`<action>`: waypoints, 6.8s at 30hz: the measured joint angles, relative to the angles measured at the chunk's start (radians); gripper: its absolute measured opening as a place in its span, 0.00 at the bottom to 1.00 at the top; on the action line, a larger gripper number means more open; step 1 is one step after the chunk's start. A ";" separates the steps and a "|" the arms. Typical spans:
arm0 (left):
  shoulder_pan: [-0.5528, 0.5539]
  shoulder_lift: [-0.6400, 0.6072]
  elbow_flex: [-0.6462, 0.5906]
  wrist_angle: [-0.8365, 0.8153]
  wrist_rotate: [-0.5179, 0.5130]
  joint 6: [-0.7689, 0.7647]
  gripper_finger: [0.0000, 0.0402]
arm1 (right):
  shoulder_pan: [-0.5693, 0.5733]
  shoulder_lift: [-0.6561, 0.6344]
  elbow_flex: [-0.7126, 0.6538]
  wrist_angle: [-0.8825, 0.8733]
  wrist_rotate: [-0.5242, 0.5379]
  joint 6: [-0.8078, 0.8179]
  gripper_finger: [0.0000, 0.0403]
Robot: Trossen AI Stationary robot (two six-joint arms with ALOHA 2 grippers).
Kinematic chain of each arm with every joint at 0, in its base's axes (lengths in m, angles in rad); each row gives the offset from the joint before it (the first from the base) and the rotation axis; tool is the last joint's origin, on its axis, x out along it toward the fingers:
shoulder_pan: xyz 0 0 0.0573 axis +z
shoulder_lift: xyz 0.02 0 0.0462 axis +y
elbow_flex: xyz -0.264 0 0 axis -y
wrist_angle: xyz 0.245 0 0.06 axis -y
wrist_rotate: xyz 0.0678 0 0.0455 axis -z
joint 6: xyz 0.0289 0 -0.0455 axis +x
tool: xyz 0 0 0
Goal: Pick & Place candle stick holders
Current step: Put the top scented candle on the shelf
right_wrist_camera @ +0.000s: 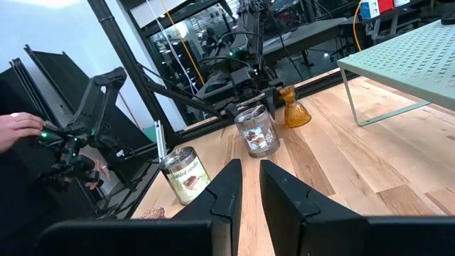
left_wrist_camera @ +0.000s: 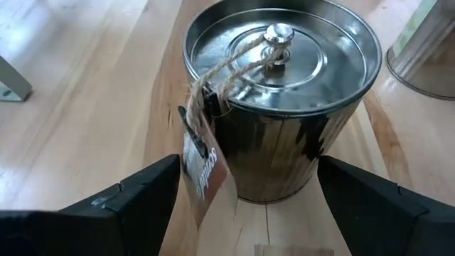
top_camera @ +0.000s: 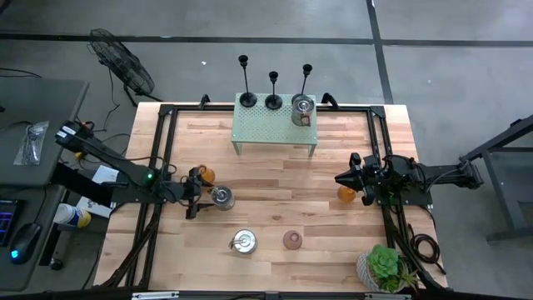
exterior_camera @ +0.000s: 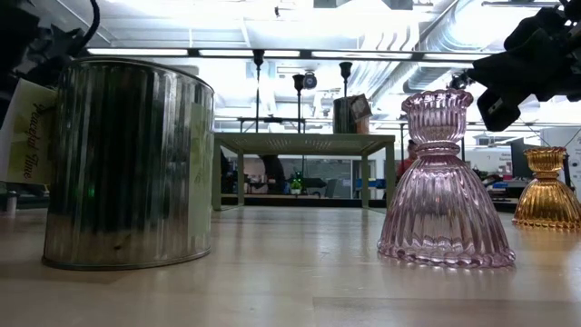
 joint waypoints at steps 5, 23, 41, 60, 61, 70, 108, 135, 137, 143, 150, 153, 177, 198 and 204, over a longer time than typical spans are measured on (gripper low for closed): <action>0.000 0.073 -0.002 0.058 -0.021 0.009 0.81 | 0.000 0.000 0.000 0.000 0.000 0.000 0.11; -0.002 0.350 -0.028 0.449 -0.110 0.021 0.98 | 0.000 0.000 0.000 0.000 0.000 0.000 0.11; -0.032 0.546 -0.028 0.700 -0.188 0.106 0.98 | 0.000 0.000 0.000 0.000 0.000 0.000 0.11; -0.032 0.932 0.066 1.063 -0.184 0.106 0.98 | 0.000 0.000 0.000 0.000 0.000 0.000 0.11; -0.032 0.952 0.075 1.084 -0.185 0.106 0.98 | 0.000 0.000 0.000 0.000 0.000 0.000 0.11; -0.031 1.081 0.153 1.182 -0.159 0.105 0.96 | 0.000 0.000 0.000 0.000 0.000 0.000 0.11; 0.029 0.843 0.330 1.062 -0.322 0.265 0.89 | 0.000 0.000 0.000 0.005 0.000 0.000 0.11; 0.464 0.758 0.902 0.237 -0.312 0.227 0.89 | 0.000 0.000 0.000 0.007 0.000 0.000 0.11; 0.500 0.758 0.903 0.240 -0.308 0.175 0.89 | 0.000 0.000 0.000 0.007 0.000 0.000 0.11; 0.583 0.758 0.903 0.256 -0.286 0.128 0.89 | 0.000 0.000 0.000 0.007 0.000 0.000 0.11; 0.630 0.832 0.921 0.343 -0.250 0.138 0.89 | 0.000 0.000 0.000 0.007 0.000 0.000 0.11; 0.629 0.887 0.978 0.302 -0.280 0.169 0.89 | 0.000 0.000 0.000 0.007 0.000 0.000 0.11; 0.630 1.135 1.304 0.054 -0.499 0.026 0.89 | 0.000 0.000 0.000 0.007 0.000 0.000 0.11; 0.671 1.184 1.303 0.112 -0.500 -0.027 0.89 | 0.000 0.000 0.000 0.007 0.000 0.000 0.11; 0.682 1.184 1.303 0.117 -0.450 -0.030 0.89 | 0.000 0.000 0.000 0.007 0.000 0.000 0.11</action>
